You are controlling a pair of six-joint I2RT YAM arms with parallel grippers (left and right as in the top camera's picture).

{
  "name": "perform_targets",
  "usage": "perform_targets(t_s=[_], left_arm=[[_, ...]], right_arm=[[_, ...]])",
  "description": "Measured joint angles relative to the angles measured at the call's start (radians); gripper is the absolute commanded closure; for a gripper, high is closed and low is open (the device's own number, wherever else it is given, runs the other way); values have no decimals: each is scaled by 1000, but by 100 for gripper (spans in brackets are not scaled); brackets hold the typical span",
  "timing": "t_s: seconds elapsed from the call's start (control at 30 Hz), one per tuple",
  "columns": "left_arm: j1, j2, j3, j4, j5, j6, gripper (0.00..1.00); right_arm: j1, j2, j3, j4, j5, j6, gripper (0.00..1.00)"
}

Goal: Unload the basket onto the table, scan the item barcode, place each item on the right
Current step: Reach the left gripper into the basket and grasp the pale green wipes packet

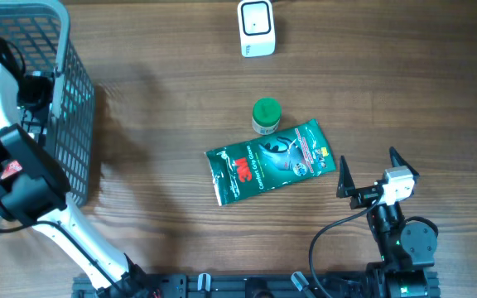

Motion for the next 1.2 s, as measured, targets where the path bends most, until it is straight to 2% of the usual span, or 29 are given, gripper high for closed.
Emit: perform_targets(t_s=[0.13,0.23,0.27,0.3,0.33,0.57,0.73,0.93,1.1,1.2], left_arm=[[-32,29,0,28,0,11,0],[-54,48,0,35,-9,18,40],[-63,48,0,35,-15,24,71],[-69,48,0,33,-22,23,89],[-74,49,0,26,-29,24,96],[-64,39,12,-94,-113,31,96],[5,-39,-5,-133,-153,30,96],[60,-410,-6,-64,-138,30,96],[31,-761,9,-29,52,29,96],[-75,-905,16,-27,175,29,91]], right_arm=[[0,0,0,0,0,0,0],[0,0,0,0,0,0,0],[0,0,0,0,0,0,0],[0,0,0,0,0,0,0],[0,0,0,0,0,0,0],[0,0,0,0,0,0,0],[0,0,0,0,0,0,0],[0,0,0,0,0,0,0],[0,0,0,0,0,0,0],[0,0,0,0,0,0,0]])
